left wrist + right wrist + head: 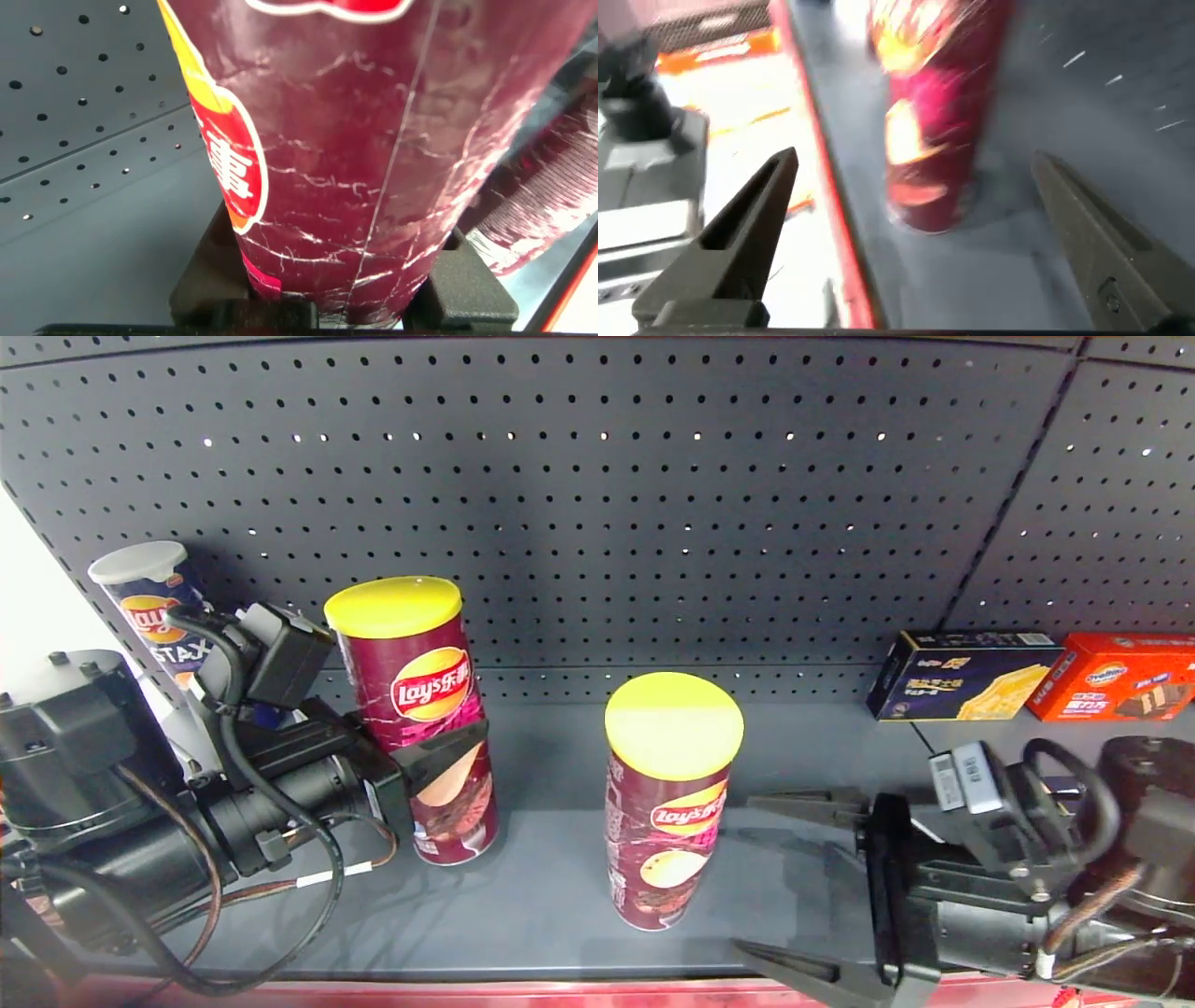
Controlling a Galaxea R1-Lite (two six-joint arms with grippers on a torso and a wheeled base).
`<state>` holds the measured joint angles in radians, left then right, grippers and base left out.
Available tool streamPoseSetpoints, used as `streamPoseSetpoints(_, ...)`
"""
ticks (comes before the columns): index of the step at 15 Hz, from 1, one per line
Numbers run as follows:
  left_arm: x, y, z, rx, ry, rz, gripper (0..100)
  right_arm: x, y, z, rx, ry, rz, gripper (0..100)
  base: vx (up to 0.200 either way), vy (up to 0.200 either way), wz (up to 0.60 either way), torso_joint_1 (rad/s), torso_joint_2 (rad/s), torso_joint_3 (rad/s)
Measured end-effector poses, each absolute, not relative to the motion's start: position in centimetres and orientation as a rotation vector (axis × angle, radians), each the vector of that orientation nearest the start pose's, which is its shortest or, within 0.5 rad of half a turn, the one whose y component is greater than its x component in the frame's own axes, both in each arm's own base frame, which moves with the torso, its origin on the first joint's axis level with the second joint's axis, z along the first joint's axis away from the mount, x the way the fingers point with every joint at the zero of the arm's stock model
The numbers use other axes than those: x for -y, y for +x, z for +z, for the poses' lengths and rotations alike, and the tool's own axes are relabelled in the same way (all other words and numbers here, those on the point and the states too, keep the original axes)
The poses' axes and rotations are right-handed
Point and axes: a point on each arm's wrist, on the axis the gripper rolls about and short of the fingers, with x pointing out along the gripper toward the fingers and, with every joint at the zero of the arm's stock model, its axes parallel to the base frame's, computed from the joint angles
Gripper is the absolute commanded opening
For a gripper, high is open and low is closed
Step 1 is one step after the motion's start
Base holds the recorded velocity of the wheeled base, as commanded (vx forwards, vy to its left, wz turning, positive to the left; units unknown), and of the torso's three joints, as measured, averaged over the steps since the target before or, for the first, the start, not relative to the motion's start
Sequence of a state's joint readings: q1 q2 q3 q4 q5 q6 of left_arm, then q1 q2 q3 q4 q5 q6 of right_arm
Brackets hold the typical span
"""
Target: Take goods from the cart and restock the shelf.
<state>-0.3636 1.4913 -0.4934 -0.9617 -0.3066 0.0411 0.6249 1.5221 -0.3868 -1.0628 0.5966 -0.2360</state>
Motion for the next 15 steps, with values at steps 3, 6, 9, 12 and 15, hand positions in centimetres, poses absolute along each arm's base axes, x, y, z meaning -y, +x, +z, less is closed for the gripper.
streamPoseSetpoints(3, 9.0, 21.8, 18.9, -0.024, 0.041, -0.670, 0, -10.5, 17.1, 19.2, 0.183, -0.215, 1.071, 100, 0.000, 0.000, 0.00, 0.000, 0.00, 0.000)
streamPoseSetpoints(6, 9.1, 21.8, 18.9, -0.023, 0.041, -0.673, 0, -6.1, 15.8, 21.1, 0.273, -0.244, 0.865, 100, 0.000, 0.000, 0.00, 0.000, 0.00, 0.000)
streamPoseSetpoints(9, 9.2, 21.7, 19.0, -0.021, 0.041, -0.679, 0, -2.2, 13.0, 21.5, 0.308, -0.250, 0.637, 100, 0.000, 0.000, 0.00, 0.000, 0.00, 0.000)
streamPoseSetpoints(12, 9.2, 21.7, 18.9, -0.023, 0.042, -0.681, 0, -0.9, 8.8, 19.3, 0.279, -0.186, 0.500, 100, 0.000, 0.000, 0.00, 0.000, 0.00, 0.000)
streamPoseSetpoints(15, 9.2, 21.6, 18.9, -0.027, 0.042, -0.682, 0, -0.7, 5.5, 16.4, 0.206, -0.146, 0.412, 100, 0.000, 0.000, 0.00, 0.000, 0.00, 0.000)
